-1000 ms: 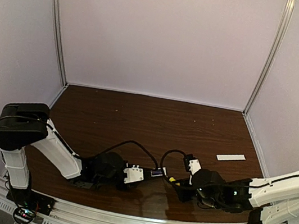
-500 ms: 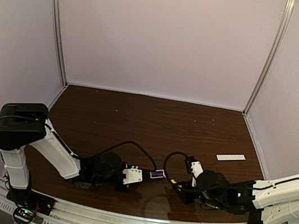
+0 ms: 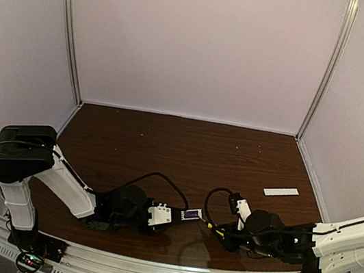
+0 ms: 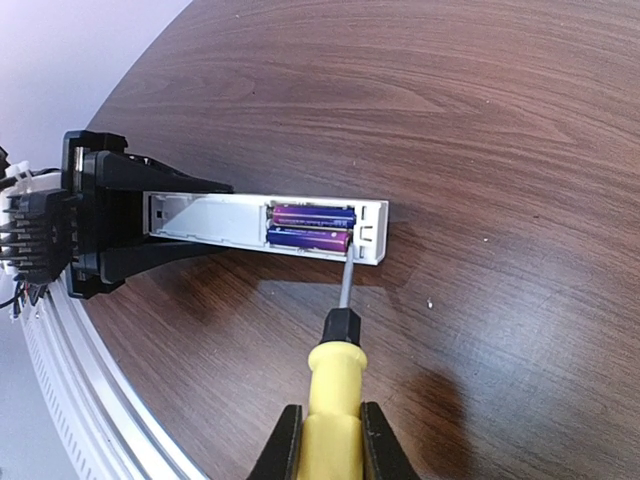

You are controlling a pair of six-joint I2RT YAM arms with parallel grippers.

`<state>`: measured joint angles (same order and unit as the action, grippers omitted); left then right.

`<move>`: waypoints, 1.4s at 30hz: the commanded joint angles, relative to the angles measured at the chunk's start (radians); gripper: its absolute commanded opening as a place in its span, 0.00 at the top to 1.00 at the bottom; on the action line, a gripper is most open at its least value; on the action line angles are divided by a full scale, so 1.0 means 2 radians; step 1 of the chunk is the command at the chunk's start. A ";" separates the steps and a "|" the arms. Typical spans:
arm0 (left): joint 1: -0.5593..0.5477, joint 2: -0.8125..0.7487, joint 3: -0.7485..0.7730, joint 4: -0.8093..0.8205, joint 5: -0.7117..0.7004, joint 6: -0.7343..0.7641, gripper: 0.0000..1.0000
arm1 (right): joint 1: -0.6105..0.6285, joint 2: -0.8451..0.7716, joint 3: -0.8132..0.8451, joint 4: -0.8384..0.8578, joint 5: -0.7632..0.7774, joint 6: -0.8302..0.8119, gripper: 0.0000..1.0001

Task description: Unload the batteries from the remote control

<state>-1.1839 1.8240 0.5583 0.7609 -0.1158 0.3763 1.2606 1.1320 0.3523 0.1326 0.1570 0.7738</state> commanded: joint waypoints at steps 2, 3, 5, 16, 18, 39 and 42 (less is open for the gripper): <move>-0.011 -0.009 0.001 0.036 0.087 0.012 1.00 | 0.008 -0.004 -0.001 0.056 -0.089 -0.003 1.00; -0.011 -0.009 0.001 0.036 0.089 0.012 1.00 | 0.008 -0.004 -0.001 0.057 -0.091 -0.003 1.00; -0.011 -0.009 0.001 0.036 0.092 0.012 1.00 | 0.008 -0.002 -0.001 0.057 -0.094 -0.003 1.00; -0.012 -0.013 -0.001 0.037 0.110 0.010 1.00 | 0.008 -0.001 -0.002 0.063 -0.108 -0.002 1.00; -0.011 -0.014 -0.002 0.039 0.114 0.009 1.00 | 0.008 -0.001 -0.003 0.062 -0.110 -0.003 1.00; -0.012 -0.022 -0.009 0.043 0.131 0.007 1.00 | 0.008 -0.018 -0.024 0.073 -0.136 -0.007 1.00; -0.011 -0.023 -0.011 0.044 0.129 0.007 1.00 | 0.008 -0.016 -0.024 0.074 -0.136 -0.007 1.00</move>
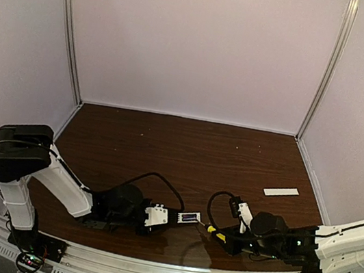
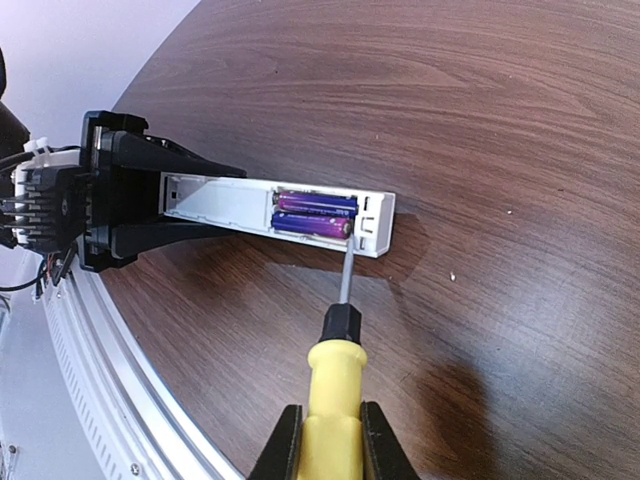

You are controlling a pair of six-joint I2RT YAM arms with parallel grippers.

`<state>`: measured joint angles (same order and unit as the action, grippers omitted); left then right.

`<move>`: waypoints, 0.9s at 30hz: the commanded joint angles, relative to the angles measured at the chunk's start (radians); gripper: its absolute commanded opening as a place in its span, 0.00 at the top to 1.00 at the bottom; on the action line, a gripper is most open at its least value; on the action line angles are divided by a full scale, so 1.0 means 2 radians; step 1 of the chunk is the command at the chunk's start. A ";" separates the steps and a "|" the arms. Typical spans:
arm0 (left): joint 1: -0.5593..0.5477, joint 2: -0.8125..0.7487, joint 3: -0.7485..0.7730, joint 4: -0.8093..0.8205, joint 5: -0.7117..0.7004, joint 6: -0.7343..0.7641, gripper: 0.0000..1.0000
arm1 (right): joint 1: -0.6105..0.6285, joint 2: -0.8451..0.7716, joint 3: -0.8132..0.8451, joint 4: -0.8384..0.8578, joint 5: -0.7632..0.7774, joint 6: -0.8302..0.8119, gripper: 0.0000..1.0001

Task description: Unload the batteries from the remote control

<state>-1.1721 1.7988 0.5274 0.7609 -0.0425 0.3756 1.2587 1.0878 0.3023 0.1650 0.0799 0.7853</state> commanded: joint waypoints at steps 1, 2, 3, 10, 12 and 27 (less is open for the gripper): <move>-0.017 -0.011 0.005 0.043 0.093 0.008 1.00 | 0.009 0.006 0.001 0.058 -0.098 -0.013 1.00; -0.017 -0.012 0.004 0.044 0.093 0.008 1.00 | 0.009 0.005 0.001 0.057 -0.097 -0.013 1.00; -0.017 -0.011 0.004 0.045 0.094 0.008 1.00 | 0.009 0.003 0.000 0.056 -0.096 -0.013 1.00; -0.017 -0.024 -0.011 0.064 0.105 0.004 1.00 | 0.009 -0.038 -0.017 0.048 -0.087 -0.018 1.00; -0.017 -0.029 -0.014 0.066 0.111 0.001 1.00 | 0.009 -0.054 -0.024 0.048 -0.087 -0.018 1.00; -0.018 -0.034 -0.014 0.064 0.116 -0.002 1.00 | 0.009 -0.059 -0.027 0.047 -0.089 -0.017 1.00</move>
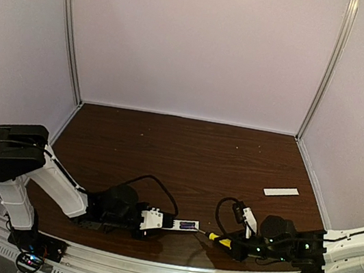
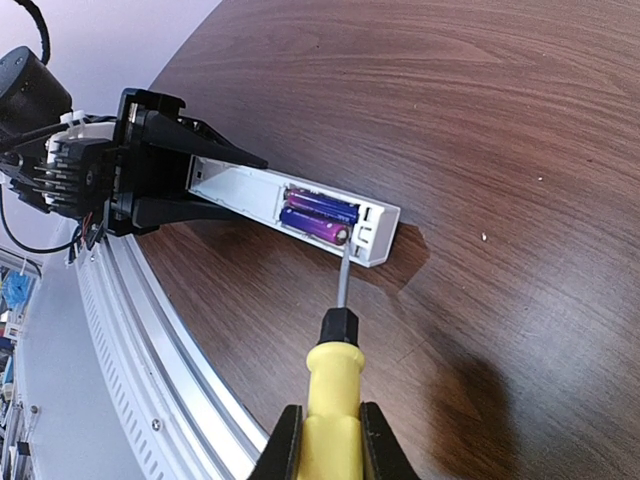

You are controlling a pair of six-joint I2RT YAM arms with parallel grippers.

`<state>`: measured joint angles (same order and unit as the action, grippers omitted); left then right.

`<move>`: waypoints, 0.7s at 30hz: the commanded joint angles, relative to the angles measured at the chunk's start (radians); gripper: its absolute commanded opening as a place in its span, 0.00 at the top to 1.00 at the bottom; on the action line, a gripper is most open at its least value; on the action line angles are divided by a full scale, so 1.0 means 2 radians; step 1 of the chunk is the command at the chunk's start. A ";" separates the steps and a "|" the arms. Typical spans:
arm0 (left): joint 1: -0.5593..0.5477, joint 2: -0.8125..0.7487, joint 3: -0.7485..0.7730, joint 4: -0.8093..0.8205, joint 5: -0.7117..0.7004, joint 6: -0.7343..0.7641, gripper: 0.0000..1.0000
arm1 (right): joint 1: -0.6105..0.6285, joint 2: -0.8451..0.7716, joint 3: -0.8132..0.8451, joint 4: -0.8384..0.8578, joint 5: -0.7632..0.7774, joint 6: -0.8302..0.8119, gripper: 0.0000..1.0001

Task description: Unload the batteries from the remote control

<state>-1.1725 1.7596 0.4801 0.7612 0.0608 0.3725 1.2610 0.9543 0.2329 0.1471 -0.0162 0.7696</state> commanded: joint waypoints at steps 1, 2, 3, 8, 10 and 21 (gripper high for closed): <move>-0.017 -0.014 0.009 0.064 0.065 -0.001 1.00 | 0.007 0.010 0.008 0.057 -0.041 -0.010 1.00; -0.017 -0.015 0.009 0.065 0.064 -0.001 1.00 | 0.008 0.011 0.008 0.056 -0.041 -0.010 1.00; -0.017 -0.015 0.009 0.065 0.064 -0.001 1.00 | 0.008 0.011 0.009 0.056 -0.040 -0.010 1.00; -0.016 -0.012 0.010 0.065 0.045 -0.003 1.00 | 0.007 0.007 0.016 0.026 -0.025 -0.008 1.00; -0.015 -0.010 0.011 0.066 0.033 -0.004 1.00 | 0.008 0.005 0.025 -0.001 -0.011 -0.002 1.00; -0.007 0.007 0.030 0.051 0.001 -0.019 1.00 | 0.008 -0.037 0.082 -0.142 0.052 0.031 1.00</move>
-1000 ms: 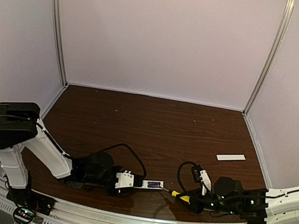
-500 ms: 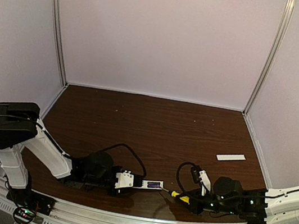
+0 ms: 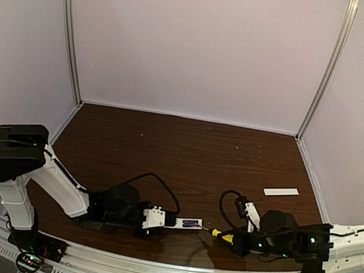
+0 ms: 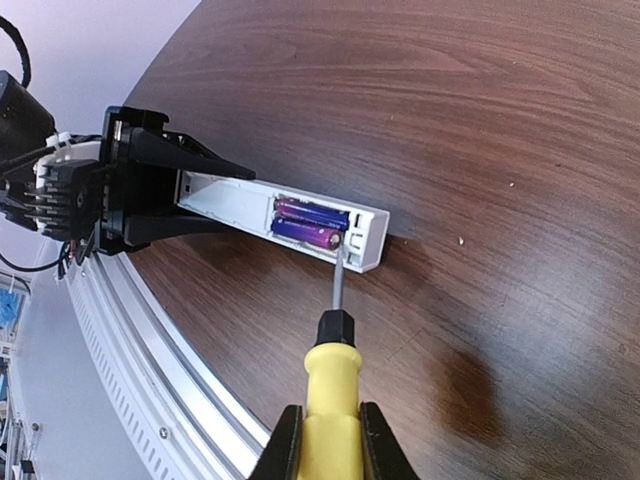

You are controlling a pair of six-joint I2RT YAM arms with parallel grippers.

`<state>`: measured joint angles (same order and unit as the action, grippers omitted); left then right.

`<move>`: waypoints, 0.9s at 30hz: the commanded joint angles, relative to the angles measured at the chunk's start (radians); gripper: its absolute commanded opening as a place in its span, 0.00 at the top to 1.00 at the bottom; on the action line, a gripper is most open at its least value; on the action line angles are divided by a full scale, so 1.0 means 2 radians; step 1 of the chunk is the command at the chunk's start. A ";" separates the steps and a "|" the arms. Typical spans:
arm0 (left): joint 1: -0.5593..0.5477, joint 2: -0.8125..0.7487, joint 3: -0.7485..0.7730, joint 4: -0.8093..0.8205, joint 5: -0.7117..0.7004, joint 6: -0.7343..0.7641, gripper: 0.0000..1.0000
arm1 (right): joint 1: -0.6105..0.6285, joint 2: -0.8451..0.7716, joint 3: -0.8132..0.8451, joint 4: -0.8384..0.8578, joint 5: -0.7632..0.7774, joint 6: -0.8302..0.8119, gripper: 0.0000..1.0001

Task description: Unload the batteries from the remote control

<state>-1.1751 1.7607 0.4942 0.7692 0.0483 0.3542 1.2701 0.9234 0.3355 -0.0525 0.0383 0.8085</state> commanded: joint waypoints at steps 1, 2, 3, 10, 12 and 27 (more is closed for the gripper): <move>-0.005 0.008 0.024 0.046 0.007 -0.011 1.00 | 0.003 -0.025 0.033 -0.049 0.025 0.012 1.00; -0.003 0.009 0.025 0.046 0.007 -0.013 1.00 | 0.003 -0.027 0.037 -0.056 0.025 0.012 1.00; -0.002 0.010 0.026 0.046 0.007 -0.014 1.00 | 0.003 -0.029 0.041 -0.063 0.025 0.013 1.00; 0.006 0.018 0.035 0.037 0.007 -0.022 1.00 | 0.003 -0.030 0.066 -0.100 0.025 0.010 1.00; 0.008 0.019 0.036 0.036 0.009 -0.023 1.00 | 0.003 -0.029 0.071 -0.110 0.027 0.010 1.00; 0.014 0.024 0.042 0.028 0.023 -0.027 1.00 | 0.003 -0.025 0.077 -0.124 0.034 0.008 1.00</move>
<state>-1.1564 1.7927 0.5522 0.7910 0.0727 0.3119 1.2720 0.8715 0.4671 -0.3035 0.1059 0.8402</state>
